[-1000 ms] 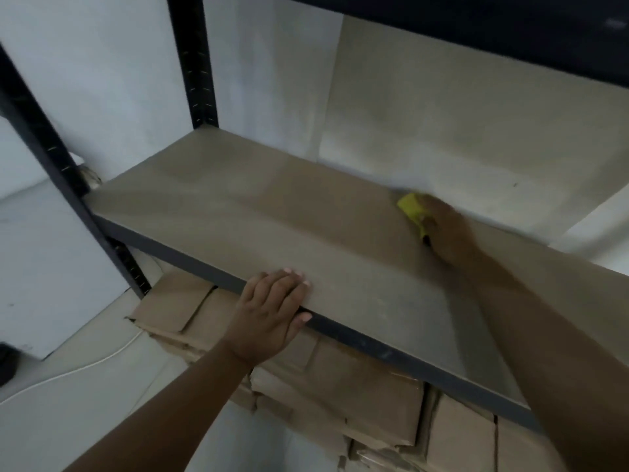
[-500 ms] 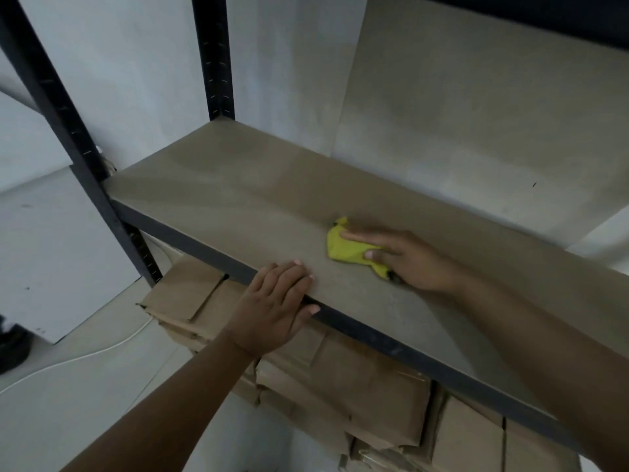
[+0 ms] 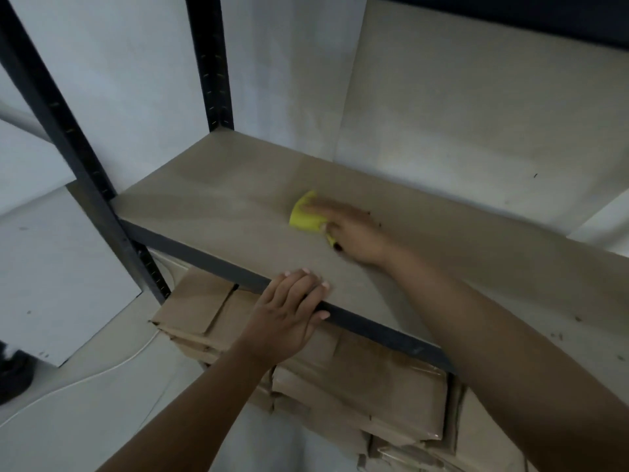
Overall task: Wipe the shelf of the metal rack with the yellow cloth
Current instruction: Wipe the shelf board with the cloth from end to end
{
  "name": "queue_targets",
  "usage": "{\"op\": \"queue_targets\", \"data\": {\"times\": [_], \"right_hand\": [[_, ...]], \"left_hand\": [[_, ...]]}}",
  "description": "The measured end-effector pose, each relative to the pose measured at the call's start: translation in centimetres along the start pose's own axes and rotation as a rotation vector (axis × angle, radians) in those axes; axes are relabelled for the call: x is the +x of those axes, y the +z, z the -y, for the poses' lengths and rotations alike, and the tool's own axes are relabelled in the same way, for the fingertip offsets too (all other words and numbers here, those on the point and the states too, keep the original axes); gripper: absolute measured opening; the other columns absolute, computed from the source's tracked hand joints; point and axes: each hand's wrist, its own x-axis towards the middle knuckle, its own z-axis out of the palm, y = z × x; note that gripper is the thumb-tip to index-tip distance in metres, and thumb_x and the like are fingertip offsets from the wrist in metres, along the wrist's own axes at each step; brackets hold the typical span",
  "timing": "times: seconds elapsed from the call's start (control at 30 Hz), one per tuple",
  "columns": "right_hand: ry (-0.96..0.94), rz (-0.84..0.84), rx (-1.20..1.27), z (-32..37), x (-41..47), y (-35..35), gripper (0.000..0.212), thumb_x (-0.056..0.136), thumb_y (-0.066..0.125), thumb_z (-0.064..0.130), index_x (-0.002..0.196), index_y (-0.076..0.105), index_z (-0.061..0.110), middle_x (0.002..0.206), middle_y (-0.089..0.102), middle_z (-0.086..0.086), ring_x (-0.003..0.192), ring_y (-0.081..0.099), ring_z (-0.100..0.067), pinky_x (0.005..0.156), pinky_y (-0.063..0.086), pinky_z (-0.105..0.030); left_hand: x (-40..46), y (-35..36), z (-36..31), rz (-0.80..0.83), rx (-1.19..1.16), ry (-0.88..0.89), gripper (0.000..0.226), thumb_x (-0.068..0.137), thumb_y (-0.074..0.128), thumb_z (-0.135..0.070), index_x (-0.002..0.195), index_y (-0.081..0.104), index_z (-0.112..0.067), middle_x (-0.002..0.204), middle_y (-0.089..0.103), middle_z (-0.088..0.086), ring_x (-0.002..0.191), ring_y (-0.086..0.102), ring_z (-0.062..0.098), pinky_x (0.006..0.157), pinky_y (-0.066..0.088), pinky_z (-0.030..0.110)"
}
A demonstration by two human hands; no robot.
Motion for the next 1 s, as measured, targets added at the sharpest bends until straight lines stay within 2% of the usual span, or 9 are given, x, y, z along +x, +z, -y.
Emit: {"op": "queue_targets", "data": {"times": [0.13,0.23,0.43,0.53,0.63,0.77,0.87,0.93,1.0], "right_hand": [[0.048,0.179,0.274,0.7,-5.3,-2.0,0.041,0.090,0.048,-0.005,0.124,0.056,0.015,0.140,0.044,0.002,0.134,0.036,-0.009,0.113,0.024,-0.022],[0.227,0.273,0.329,0.6,-7.4,-5.6,0.036,0.091,0.048,-0.002,0.117,0.058,0.021,0.124,0.057,0.005,0.111,0.051,-0.001,0.091,0.038,-0.007],[0.617,-0.398,0.257,-3.3,-12.7,-10.7,0.030,0.094,0.050,0.014,0.122,0.058,0.012,0.123,0.061,-0.008,0.066,0.061,0.012,0.054,0.042,-0.004],[0.911,-0.434,-0.123,-5.8,-17.1,-9.4,0.039,0.095,0.047,0.020,0.133,0.047,0.017,0.145,0.041,-0.010,0.124,0.050,-0.020,0.102,0.037,-0.026],[0.992,-0.397,-0.265,-4.9,-18.3,-6.7,0.048,0.095,0.038,0.008,0.142,0.031,0.018,0.147,0.035,-0.019,0.118,0.049,-0.043,0.090,0.043,-0.042],[0.865,-0.390,-0.352,1.1,-15.7,-2.1,0.053,0.092,0.042,0.005,0.142,0.032,0.020,0.151,0.031,-0.011,0.115,0.052,-0.037,0.082,0.045,-0.037],[0.761,-0.438,-0.297,5.5,-13.4,1.3,0.048,0.093,0.044,0.006,0.139,0.037,0.019,0.150,0.034,-0.006,0.126,0.046,-0.027,0.095,0.042,-0.032],[0.747,-0.502,-0.053,6.4,-13.0,1.4,0.042,0.094,0.044,0.008,0.135,0.046,0.017,0.127,0.057,-0.006,0.104,0.058,-0.021,0.085,0.044,-0.030],[0.817,-0.622,0.259,5.8,-13.7,-0.7,0.035,0.094,0.047,0.015,0.129,0.053,0.014,0.084,0.058,0.004,0.070,0.052,-0.011,0.061,0.042,-0.028]], "left_hand": [[-0.4,0.6,0.8,-0.056,-0.030,0.093,0.033,0.096,0.044,-0.032,0.119,0.041,-0.009,0.121,0.043,0.009,0.118,0.045,0.026,0.110,0.025,0.035],[0.0,0.2,1.4,-0.039,-0.072,0.121,0.028,0.096,0.045,-0.029,0.116,0.042,-0.009,0.120,0.044,0.010,0.117,0.045,0.026,0.108,0.027,0.035],[1.8,-2.9,4.3,0.084,-0.079,0.023,0.039,0.090,0.046,-0.045,0.107,0.049,-0.010,0.113,0.048,0.008,0.105,0.046,0.024,0.094,0.035,0.035],[1.8,-2.9,6.5,0.150,-0.005,0.011,0.057,0.089,0.040,-0.057,0.107,0.051,-0.004,0.109,0.060,0.016,0.103,0.052,0.030,0.095,0.034,0.039],[1.4,-2.3,6.5,0.117,0.047,0.055,0.053,0.092,0.036,-0.055,0.100,0.051,-0.005,0.098,0.065,0.015,0.088,0.056,0.029,0.079,0.037,0.035],[1.3,-1.6,6.7,0.046,0.059,0.085,0.048,0.092,0.039,-0.053,0.097,0.051,-0.006,0.093,0.065,0.014,0.080,0.054,0.028,0.072,0.036,0.035],[1.3,-1.7,6.8,0.055,0.049,0.091,0.048,0.094,0.038,-0.052,0.097,0.052,-0.006,0.093,0.065,0.014,0.078,0.058,0.029,0.073,0.036,0.035],[1.1,-1.9,7.0,0.058,0.038,0.105,0.047,0.094,0.039,-0.050,0.099,0.053,-0.006,0.095,0.065,0.012,0.079,0.058,0.029,0.073,0.037,0.034],[1.0,-2.0,7.4,0.055,0.018,0.134,0.044,0.095,0.039,-0.047,0.102,0.053,-0.006,0.098,0.066,0.012,0.082,0.059,0.028,0.073,0.037,0.034]]}}
